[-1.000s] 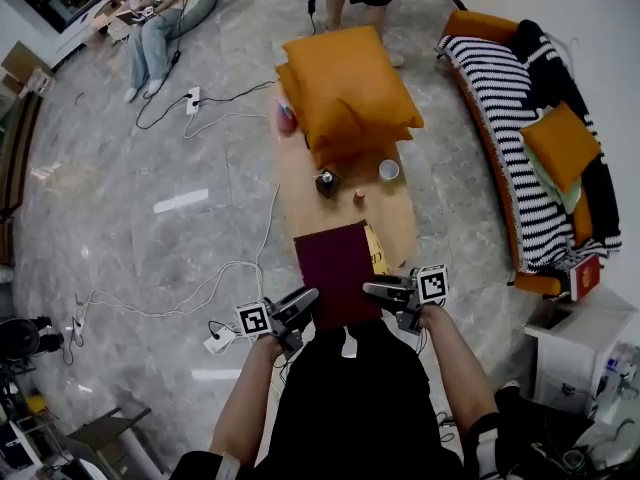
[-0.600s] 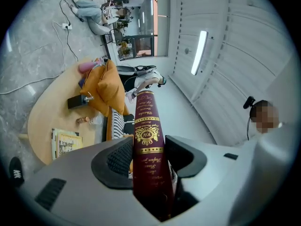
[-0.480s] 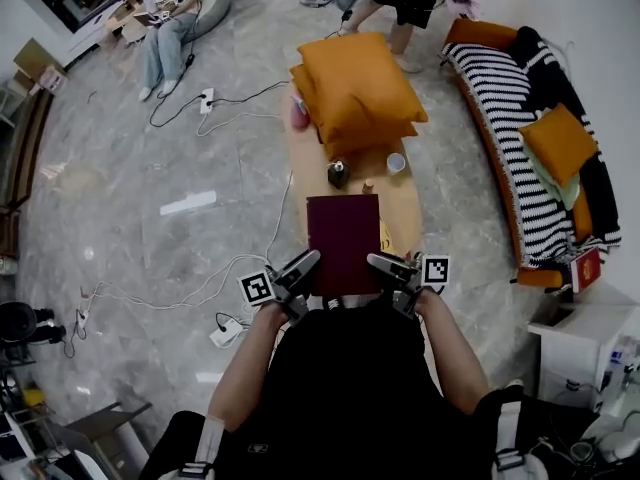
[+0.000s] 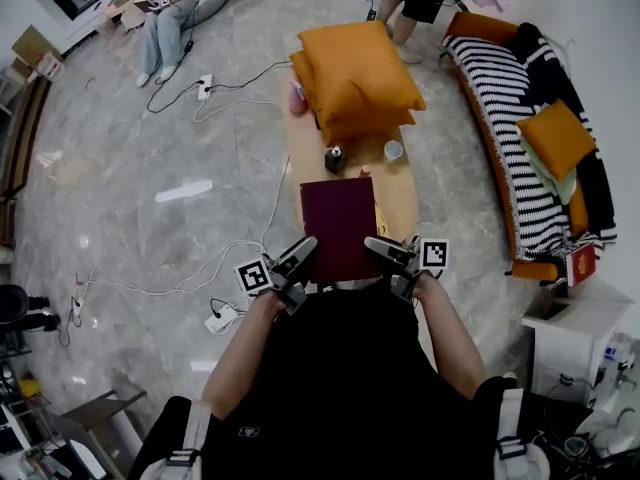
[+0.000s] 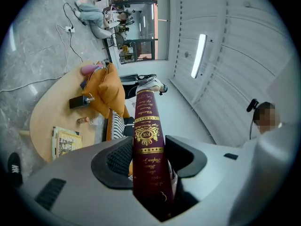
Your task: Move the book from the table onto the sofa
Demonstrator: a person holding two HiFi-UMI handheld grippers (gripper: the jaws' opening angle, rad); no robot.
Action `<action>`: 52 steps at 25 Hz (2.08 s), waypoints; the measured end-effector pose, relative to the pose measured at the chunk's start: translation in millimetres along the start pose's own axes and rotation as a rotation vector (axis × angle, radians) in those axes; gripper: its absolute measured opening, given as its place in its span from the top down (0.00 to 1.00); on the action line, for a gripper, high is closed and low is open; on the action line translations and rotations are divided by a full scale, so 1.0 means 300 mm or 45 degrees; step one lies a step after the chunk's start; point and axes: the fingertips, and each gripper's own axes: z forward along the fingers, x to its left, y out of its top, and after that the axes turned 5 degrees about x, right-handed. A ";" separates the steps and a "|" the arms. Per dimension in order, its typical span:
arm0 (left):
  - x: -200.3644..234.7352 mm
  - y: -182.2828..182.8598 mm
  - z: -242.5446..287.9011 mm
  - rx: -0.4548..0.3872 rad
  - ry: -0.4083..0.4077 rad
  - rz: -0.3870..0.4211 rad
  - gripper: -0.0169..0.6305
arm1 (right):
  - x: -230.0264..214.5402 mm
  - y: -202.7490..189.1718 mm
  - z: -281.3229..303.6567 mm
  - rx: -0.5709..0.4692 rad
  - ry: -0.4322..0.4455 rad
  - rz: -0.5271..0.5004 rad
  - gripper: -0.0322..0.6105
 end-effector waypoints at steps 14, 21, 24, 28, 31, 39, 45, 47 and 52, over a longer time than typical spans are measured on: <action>-0.006 0.013 -0.010 0.012 0.023 0.037 0.64 | -0.006 -0.019 0.012 0.031 -0.009 0.001 0.57; 0.001 0.008 -0.016 0.031 0.025 0.024 0.64 | -0.009 -0.032 0.013 0.035 -0.009 0.001 0.57; -0.002 0.007 -0.018 0.055 0.023 0.041 0.64 | -0.004 -0.038 0.017 0.031 0.004 -0.003 0.57; 0.006 0.007 -0.031 0.067 0.025 0.032 0.64 | -0.008 -0.052 0.024 0.029 -0.011 0.002 0.57; 0.003 0.006 -0.026 0.081 0.015 0.025 0.64 | -0.005 -0.052 0.022 0.022 -0.015 -0.007 0.57; -0.016 -0.021 0.009 0.127 -0.026 0.042 0.64 | 0.027 -0.048 -0.024 -0.022 -0.024 -0.054 0.57; -0.052 -0.125 0.080 0.214 -0.048 0.050 0.64 | 0.047 -0.081 -0.160 -0.119 -0.050 -0.046 0.57; -0.066 -0.181 0.121 0.259 -0.050 0.046 0.64 | 0.068 -0.092 -0.228 -0.171 -0.034 -0.062 0.57; -0.099 -0.340 0.206 0.370 -0.055 0.046 0.64 | 0.074 -0.180 -0.409 -0.286 -0.068 -0.021 0.57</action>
